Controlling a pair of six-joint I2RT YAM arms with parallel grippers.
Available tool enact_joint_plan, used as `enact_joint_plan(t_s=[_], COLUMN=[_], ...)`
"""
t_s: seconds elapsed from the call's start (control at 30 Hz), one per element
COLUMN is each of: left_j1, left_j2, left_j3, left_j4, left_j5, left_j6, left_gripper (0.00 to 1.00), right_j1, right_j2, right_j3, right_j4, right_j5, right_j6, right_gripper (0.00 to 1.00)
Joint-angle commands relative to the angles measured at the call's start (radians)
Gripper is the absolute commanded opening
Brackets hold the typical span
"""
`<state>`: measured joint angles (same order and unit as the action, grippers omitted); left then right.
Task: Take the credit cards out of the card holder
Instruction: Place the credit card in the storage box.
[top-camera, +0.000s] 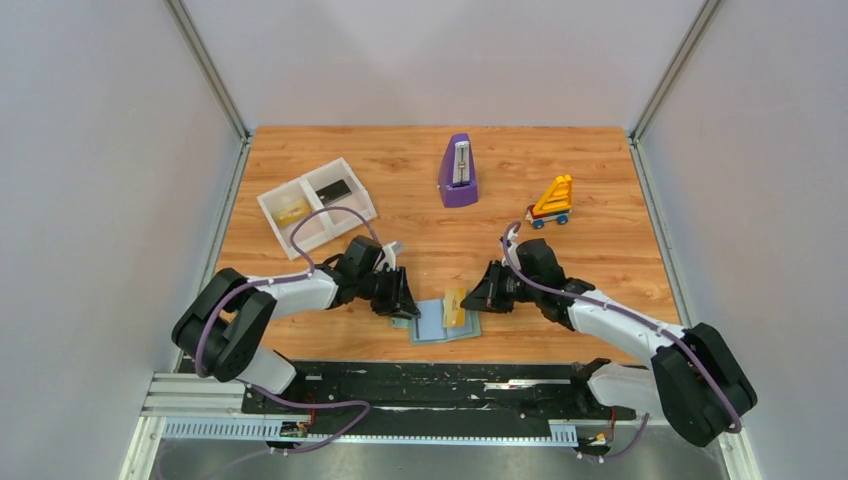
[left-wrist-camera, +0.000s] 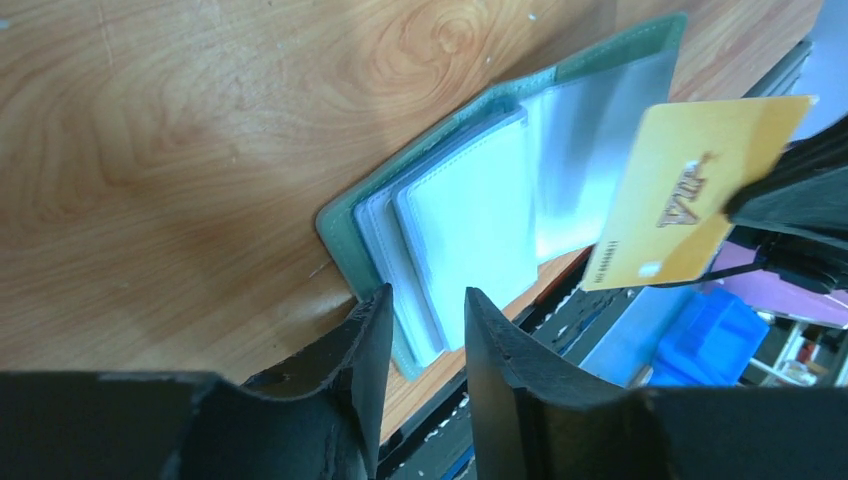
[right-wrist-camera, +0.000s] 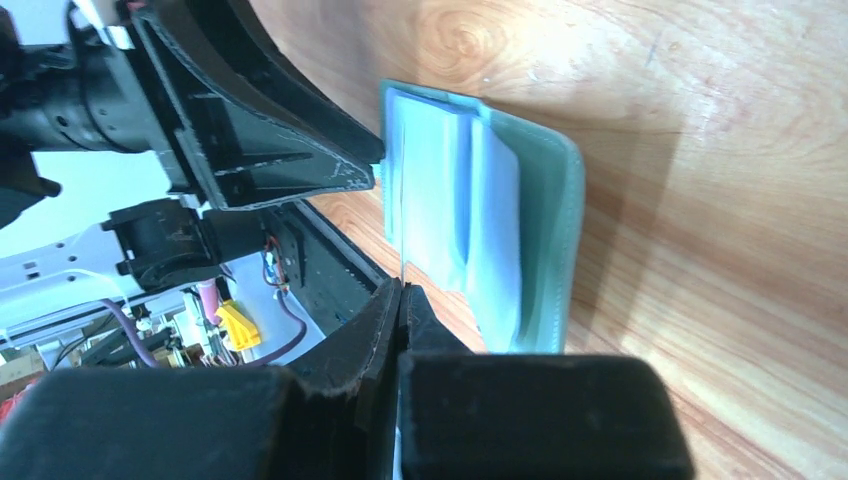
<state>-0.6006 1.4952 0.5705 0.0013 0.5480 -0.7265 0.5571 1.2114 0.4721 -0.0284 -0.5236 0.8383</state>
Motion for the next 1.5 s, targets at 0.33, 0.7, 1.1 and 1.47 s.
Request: enact_joint_plan(t_s=[0.33,0.7,1.1,1.47], left_j1=[-0.004,-0.005,-0.011,-0.012], left_j2=[-0.247,-0.37,-0.358,-0.327], left_j3=[0.072,-0.068,-0.15,-0.19], left_j4=[-0.002,0.317,0.574,0.648], left_j5=[0.089,0.053,-0.051,-0.065], left_j6=[-0.109,-0.311,-0.504,-0.523], left_gripper=[0.61,0.66,0.65,0.63], right_j1=[0.002,0.085,0.279,0.304], right_j2=[-0.186,-0.269,-0.287,-0.246], right_j3=[-0.037,-0.199,-0.256,-0.283], right_j4=[0.193,0.478,0.611,0.664], right_j5=[0.097,0.321,0.7,0.687], right_j6=[0.305,0.54,0.598,0.606], right_gripper=[0.0,0.0,0.0,0.0])
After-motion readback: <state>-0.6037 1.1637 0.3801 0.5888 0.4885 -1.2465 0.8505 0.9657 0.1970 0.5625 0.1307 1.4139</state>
